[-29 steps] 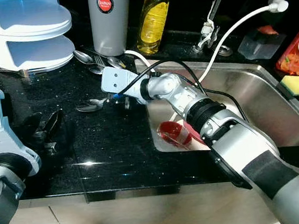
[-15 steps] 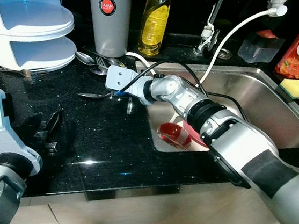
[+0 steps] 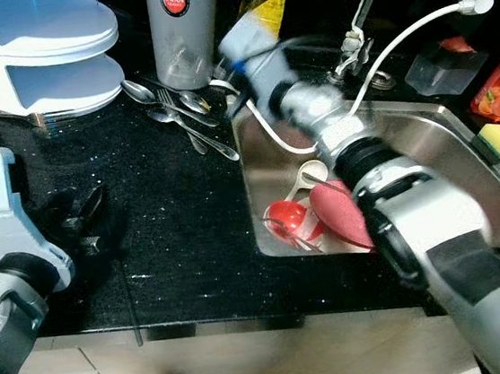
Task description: Kitchen organization
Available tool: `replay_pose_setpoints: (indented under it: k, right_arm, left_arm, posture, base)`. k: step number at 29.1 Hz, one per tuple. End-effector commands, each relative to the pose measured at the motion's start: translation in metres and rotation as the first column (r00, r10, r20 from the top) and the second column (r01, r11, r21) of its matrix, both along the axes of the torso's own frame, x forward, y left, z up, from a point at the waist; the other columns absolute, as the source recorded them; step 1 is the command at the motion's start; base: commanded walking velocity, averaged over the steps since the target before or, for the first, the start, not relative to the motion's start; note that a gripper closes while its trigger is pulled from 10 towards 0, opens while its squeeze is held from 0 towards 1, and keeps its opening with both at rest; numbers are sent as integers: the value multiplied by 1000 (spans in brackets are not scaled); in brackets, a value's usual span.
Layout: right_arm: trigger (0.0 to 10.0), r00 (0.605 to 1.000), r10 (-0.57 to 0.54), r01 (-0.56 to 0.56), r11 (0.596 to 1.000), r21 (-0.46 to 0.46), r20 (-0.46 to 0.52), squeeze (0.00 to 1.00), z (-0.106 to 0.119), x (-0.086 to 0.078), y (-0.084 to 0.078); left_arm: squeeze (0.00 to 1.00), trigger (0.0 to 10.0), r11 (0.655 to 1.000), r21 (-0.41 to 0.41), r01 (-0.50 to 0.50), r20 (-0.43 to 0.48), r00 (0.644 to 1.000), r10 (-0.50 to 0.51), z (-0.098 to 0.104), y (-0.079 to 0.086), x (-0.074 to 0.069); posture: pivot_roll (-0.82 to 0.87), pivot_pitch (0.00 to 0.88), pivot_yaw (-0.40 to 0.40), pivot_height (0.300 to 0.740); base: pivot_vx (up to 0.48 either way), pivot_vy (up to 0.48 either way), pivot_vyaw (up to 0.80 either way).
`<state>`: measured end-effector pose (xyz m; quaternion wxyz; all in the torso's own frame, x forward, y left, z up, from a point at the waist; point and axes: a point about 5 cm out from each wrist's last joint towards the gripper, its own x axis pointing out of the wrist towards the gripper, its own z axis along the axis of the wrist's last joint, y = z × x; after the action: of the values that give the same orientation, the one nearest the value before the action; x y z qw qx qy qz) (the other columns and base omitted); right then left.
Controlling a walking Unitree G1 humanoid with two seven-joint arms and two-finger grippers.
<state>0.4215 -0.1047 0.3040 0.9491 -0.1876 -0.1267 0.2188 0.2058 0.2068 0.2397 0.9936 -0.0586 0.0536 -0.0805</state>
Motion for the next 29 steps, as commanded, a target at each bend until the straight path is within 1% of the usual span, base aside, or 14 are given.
replay_pose_setpoints:
  k: [1,2,3,6,11,12,13,17,18,19,21,24,27,29]
  right_arm:
    - [10000,996,-80,80,997,6,-38,0,-8,3,-19]
    - [10000,987,-135,132,991,-38,-84,0,-20,4,-32]
    - [10000,987,-135,132,991,-38,-84,0,-20,4,-32]
    - [10000,929,-278,216,944,-251,-245,0,-80,-2,-70]
    - [10000,902,-292,208,939,-273,-319,0,-105,-8,-76]
    - [10000,893,-290,198,940,-277,-344,800,-114,-11,-77]
    - [10000,887,-271,178,948,-263,-375,1000,-120,-12,-74]
    - [10000,880,-243,170,964,-206,-408,1000,-122,-13,-70]
    - [10000,896,-196,176,981,-85,-399,898,-110,-10,-64]
    - [10000,911,-165,171,985,-17,-379,0,-101,-8,-61]
    - [10000,933,-80,127,986,111,-352,0,-85,-6,-52]
    - [10000,942,-44,95,986,138,-333,0,-78,-5,-47]
    - [10000,952,61,-14,988,156,-300,0,-68,-6,-23]
    - [10000,952,61,-14,988,156,-300,0,-68,-6,-23]
  left_arm:
    - [0,10000,999,-19,34,6,999,-33,0,-6,3]
    - [0,10000,999,-23,30,17,999,-29,1,-5,6]
    - [0,10000,999,-23,30,17,999,-29,1,-5,6]
    - [0,10000,999,-42,35,99,995,-31,17,-10,19]
    - [0,10000,998,-49,51,157,987,-42,32,-17,31]
    - [0,10000,997,-54,50,197,980,-39,42,-20,37]
    - [0,10000,997,-61,41,230,973,-26,52,-22,43]
    - [0,10000,997,-81,18,273,962,5,66,-23,53]
    - [0,10000,995,-101,3,284,959,26,72,-23,58]
    - [0,10000,996,-94,-8,286,958,35,73,-23,59]
    - [0,10000,999,-46,-30,286,957,42,72,-25,59]
    - [0,10000,999,-6,-39,282,959,39,69,-28,59]
    - [0,10000,999,34,-36,253,967,26,59,-36,59]
    - [0,10000,999,34,-36,253,967,26,59,-36,59]
  posture:
    - [344,0,-156,740]
    - [340,0,-154,740]
    - [340,0,-154,740]
    - [314,0,-149,740]
    - [303,0,-143,740]
    - [293,0,-136,740]
    - [288,0,-131,740]
    - [285,0,-127,740]
    - [282,0,-123,740]
    - [282,0,-123,740]
    - [274,0,-114,740]
    - [274,0,-114,740]
    - [267,0,-104,740]
    - [267,0,-104,740]
  base:
    - [0,0,0]
    - [0,0,0]
    - [0,0,0]
    - [0,0,0]
    - [0,0,0]
    - [0,0,0]
    - [0,0,0]
    - [0,0,0]
    - [0,0,0]
    - [0,0,0]
    - [0,0,0]
    - [0,0,0]
    - [0,0,0]
    - [0,0,0]
